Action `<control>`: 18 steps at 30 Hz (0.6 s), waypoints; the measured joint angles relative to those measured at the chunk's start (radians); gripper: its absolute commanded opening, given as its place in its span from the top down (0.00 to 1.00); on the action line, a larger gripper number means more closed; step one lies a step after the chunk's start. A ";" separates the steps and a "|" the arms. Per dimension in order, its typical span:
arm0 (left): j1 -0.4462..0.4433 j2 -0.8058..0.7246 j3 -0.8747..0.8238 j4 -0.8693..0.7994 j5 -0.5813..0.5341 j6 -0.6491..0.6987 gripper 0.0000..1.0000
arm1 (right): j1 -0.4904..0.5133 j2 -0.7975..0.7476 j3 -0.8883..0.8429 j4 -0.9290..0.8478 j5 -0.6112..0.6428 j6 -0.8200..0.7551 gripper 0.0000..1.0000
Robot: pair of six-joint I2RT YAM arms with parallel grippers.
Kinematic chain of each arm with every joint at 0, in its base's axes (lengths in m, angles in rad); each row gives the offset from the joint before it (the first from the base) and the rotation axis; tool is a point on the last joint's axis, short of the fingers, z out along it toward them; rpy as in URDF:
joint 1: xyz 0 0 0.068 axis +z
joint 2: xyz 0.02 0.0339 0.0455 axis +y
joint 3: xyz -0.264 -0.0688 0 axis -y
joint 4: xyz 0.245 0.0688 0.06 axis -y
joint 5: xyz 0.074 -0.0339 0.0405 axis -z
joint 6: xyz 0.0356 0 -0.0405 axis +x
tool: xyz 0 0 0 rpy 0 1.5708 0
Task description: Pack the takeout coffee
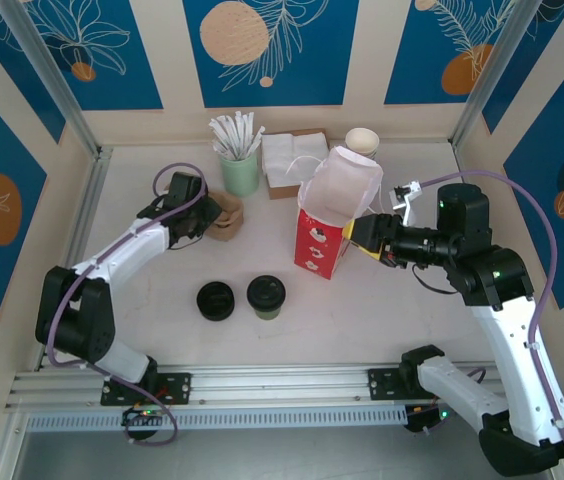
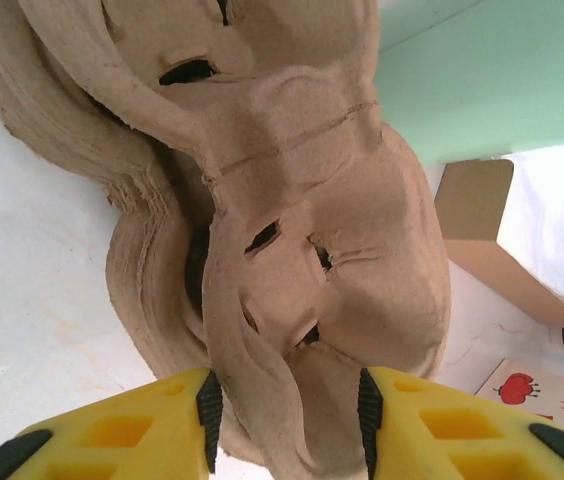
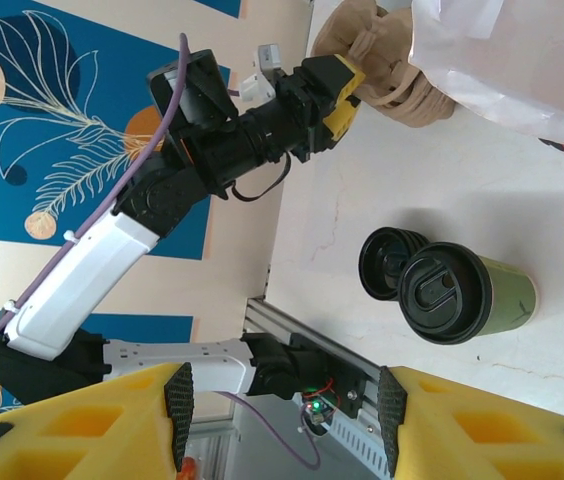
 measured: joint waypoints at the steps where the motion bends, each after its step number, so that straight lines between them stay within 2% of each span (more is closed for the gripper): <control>1: 0.002 0.001 0.000 0.008 0.000 -0.007 0.61 | -0.004 0.000 0.000 0.000 -0.004 0.000 0.46; 8: 0.007 0.014 0.000 0.054 0.000 -0.037 0.66 | -0.023 0.000 0.000 0.000 -0.016 0.000 0.46; 18: 0.011 0.019 -0.012 0.083 0.000 -0.066 0.87 | -0.026 0.000 0.000 0.000 -0.024 0.000 0.46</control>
